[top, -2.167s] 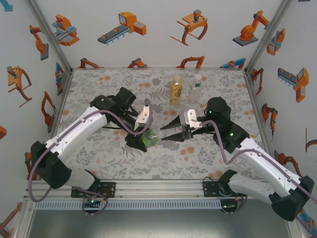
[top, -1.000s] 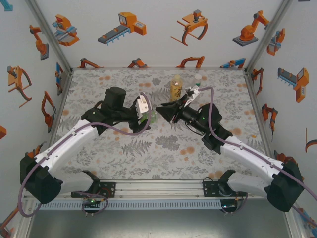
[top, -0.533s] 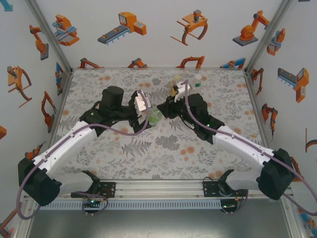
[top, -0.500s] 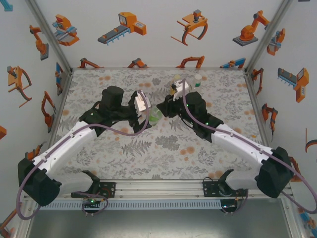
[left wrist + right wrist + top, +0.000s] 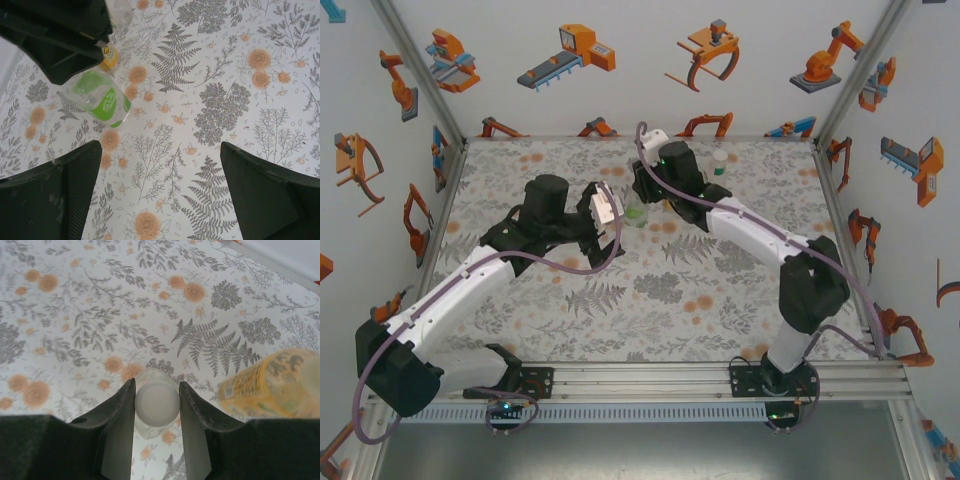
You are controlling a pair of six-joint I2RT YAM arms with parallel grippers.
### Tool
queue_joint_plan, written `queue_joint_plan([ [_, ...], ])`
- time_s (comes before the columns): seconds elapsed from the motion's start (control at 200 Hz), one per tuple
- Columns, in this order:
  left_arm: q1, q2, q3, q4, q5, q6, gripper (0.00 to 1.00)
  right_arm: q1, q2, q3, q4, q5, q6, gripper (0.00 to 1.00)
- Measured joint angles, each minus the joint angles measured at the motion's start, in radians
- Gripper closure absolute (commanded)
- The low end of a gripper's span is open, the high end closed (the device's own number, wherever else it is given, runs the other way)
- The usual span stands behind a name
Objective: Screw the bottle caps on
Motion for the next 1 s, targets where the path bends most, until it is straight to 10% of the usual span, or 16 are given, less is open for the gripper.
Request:
queue_joint_plan([
  [0.616,0.005,0.009,-0.006,0.023,0.003,-0.014,0.06,-0.028,0.307,0.324,-0.067,-0.004,-0.109,1.0],
  [1.001,0.006,0.026,-0.006,0.023,0.004,-0.021,0.06,-0.028,0.307,0.334,-0.098,-0.023,-0.113,0.49],
])
